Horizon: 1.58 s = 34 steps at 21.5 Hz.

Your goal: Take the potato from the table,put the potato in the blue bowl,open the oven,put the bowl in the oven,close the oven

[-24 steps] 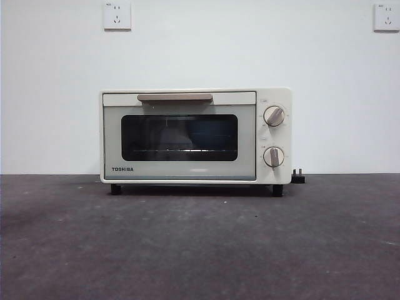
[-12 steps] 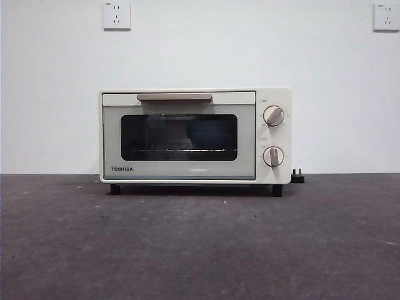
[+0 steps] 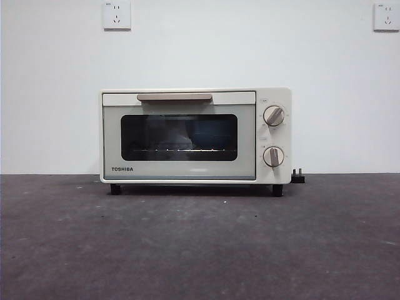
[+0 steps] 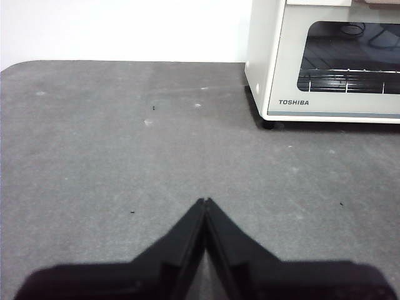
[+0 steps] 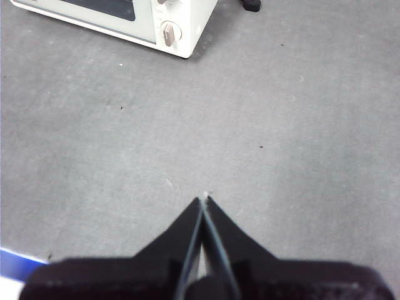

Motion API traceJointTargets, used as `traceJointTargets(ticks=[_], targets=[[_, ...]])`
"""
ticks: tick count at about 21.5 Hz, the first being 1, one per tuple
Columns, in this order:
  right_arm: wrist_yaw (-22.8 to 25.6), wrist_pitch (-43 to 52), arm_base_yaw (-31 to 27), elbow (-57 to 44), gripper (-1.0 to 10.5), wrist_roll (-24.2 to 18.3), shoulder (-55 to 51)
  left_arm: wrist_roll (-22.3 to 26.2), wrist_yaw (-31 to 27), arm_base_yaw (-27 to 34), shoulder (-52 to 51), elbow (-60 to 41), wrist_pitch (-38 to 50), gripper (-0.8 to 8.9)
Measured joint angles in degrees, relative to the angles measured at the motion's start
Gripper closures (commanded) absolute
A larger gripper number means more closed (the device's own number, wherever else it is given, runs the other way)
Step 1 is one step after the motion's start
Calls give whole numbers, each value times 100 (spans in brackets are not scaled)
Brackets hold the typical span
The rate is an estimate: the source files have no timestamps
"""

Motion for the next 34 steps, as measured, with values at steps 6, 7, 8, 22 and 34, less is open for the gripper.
traceJointTargets(ticks=[6, 7, 8, 22, 34], targets=[[164, 0, -39, 0, 946, -166, -15, 0, 0, 0, 105, 0, 4, 817], [323, 0, -179, 0, 946, -435, -26, 0, 0, 0, 125, 0, 4, 817], [326, 44, -376, -26, 946, -684, -74, 0, 0, 0, 142, 0, 4, 817], [-2267, 6843, -2485, -5139, 946, -929, -2444, 0, 0, 0, 227, 0, 4, 818], [-1797, 7617, -2968, -6682, 946, -870, -3117, 0, 0, 0, 229, 0, 4, 817]])
